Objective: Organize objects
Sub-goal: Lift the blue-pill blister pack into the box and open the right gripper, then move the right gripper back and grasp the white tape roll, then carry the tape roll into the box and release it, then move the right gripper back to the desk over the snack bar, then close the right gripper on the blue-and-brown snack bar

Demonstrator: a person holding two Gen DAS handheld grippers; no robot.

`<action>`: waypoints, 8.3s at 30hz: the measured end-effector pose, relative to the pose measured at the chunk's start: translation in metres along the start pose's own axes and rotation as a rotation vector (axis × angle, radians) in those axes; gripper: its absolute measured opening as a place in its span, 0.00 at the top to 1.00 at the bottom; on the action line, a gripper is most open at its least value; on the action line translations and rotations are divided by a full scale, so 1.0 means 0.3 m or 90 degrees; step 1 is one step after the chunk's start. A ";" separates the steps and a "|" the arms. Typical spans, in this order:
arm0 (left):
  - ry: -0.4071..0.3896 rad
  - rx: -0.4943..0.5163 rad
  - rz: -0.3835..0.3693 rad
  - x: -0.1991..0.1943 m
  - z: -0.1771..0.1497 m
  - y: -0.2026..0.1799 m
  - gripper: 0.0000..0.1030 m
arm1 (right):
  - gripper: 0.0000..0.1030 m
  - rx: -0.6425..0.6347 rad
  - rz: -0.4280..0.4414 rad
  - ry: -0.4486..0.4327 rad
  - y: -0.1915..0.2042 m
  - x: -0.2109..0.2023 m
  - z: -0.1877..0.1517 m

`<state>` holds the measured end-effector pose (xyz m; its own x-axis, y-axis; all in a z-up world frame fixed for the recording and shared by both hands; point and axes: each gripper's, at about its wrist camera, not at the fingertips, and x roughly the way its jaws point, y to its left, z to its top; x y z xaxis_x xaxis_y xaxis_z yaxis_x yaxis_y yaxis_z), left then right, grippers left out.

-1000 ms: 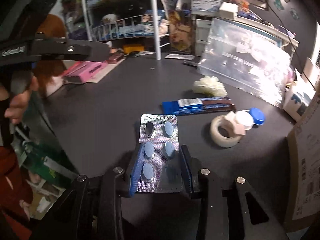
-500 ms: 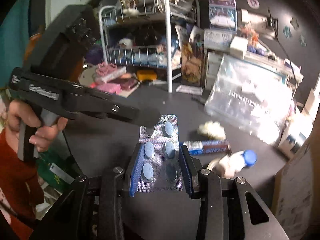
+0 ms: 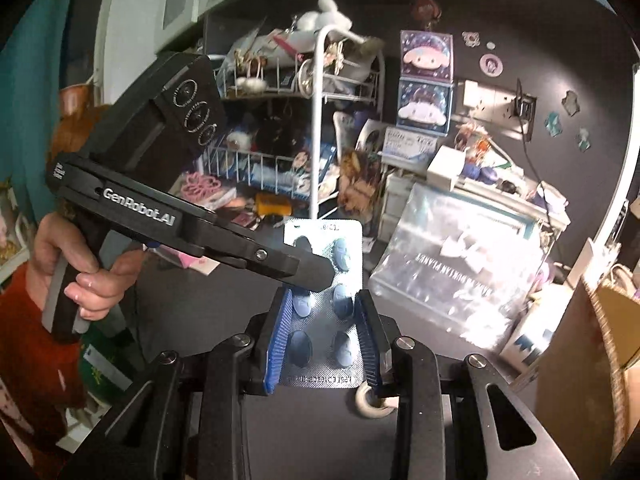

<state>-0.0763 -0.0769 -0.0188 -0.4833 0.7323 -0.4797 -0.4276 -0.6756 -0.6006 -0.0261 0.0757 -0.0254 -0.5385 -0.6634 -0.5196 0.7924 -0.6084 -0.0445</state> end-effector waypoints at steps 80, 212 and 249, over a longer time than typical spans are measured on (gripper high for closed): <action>-0.031 0.182 0.234 0.081 0.231 -0.339 0.21 | 0.59 0.080 -0.020 0.053 -0.305 -0.293 0.066; -0.046 0.126 0.352 -0.149 -0.073 0.020 0.23 | 0.33 0.140 0.034 0.218 -0.053 0.274 -0.125; -0.041 0.100 0.334 -0.149 -0.112 0.043 0.23 | 0.73 0.151 -0.131 0.227 -0.111 0.412 -0.223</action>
<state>-0.0345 -0.1154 -0.0266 -0.7066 0.2900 -0.6454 -0.2231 -0.9569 -0.1857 -0.1000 0.0431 -0.1451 -0.5119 -0.3534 -0.7830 0.5702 -0.8215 -0.0020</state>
